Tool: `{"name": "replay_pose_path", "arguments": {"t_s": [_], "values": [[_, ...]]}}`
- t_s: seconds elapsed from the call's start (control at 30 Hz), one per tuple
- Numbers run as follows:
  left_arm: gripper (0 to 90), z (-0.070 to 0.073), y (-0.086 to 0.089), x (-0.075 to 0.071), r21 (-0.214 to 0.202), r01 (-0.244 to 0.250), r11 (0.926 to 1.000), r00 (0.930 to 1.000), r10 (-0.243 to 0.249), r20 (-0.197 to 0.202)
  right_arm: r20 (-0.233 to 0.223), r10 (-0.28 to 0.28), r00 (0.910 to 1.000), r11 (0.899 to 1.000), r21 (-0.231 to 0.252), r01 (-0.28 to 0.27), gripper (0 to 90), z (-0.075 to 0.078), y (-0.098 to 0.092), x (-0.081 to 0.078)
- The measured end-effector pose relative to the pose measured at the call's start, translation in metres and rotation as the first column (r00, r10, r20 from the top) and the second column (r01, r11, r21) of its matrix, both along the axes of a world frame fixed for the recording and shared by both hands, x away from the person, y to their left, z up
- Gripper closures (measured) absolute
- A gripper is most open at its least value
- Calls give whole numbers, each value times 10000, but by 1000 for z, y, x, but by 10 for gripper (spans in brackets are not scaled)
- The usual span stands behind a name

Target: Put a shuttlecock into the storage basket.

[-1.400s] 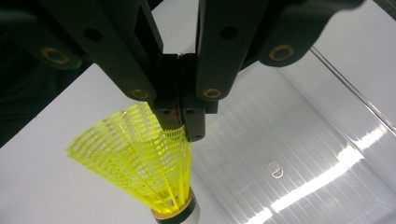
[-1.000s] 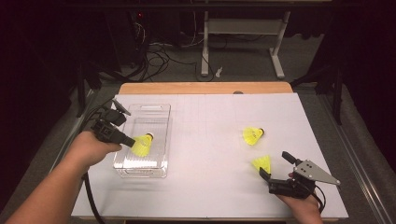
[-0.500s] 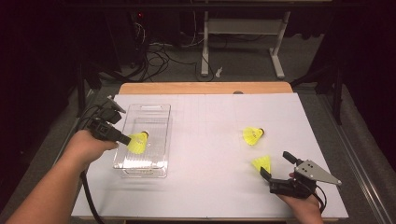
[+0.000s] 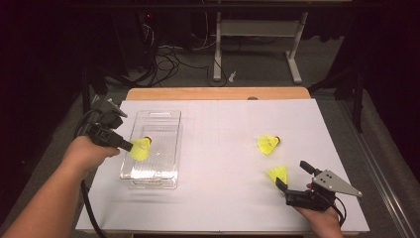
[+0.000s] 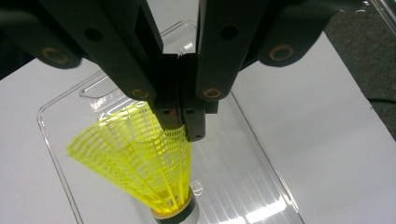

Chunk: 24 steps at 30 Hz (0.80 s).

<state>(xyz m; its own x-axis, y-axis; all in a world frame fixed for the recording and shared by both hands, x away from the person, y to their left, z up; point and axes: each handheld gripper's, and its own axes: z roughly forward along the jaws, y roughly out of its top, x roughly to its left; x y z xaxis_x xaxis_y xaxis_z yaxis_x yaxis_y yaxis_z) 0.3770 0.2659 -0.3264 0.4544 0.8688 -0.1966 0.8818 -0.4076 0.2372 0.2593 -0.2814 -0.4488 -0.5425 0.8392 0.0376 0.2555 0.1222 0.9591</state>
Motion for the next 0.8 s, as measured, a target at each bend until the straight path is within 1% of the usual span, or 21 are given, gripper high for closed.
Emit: {"name": "replay_pose_path", "arguments": {"t_s": [0.1, 0.13, 0.3, 0.43, 0.53, 0.63, 0.7, 0.8], "values": [[894, 3, -3, 3, 67, -16, 10000, 10000, 16, 32, 8, 3, 10000, 10000, 1, -3, 6, 0, 0, 0], [894, 4, -3, 4, 18, 0, 10000, 10000, -1, 43, -2, 2, 10000, 10000, 5, -2, 6, 0, 0, 0], [894, 12, -9, 9, 97, -40, 9999, 9998, 39, 189, 5, 7, 10000, 10000, 17, -7, 6, 0, -1, 0], [893, 15, -9, 13, -46, -138, 9999, 9995, 139, 296, 7, 8, 10000, 10000, 16, -8, 6, 0, -1, 0], [893, 15, -9, 16, -72, -246, 9997, 9992, 248, 320, 5, 14, 10000, 10000, 24, -14, 6, 0, -1, 0], [893, 17, -8, 18, 107, -261, 9996, 9992, 258, 303, -2, 19, 10000, 10000, 30, -19, 6, 0, -1, 1], [893, 19, -7, 19, 103, -360, 9993, 9987, 356, 378, -2, 17, 10000, 10000, 26, -17, 6, 0, -1, 1], [894, 22, -5, 21, 178, -429, 9989, 9984, 422, 373, -17, 31, 10000, 10000, 20, -31, 6, 0, -1, 1]]}}
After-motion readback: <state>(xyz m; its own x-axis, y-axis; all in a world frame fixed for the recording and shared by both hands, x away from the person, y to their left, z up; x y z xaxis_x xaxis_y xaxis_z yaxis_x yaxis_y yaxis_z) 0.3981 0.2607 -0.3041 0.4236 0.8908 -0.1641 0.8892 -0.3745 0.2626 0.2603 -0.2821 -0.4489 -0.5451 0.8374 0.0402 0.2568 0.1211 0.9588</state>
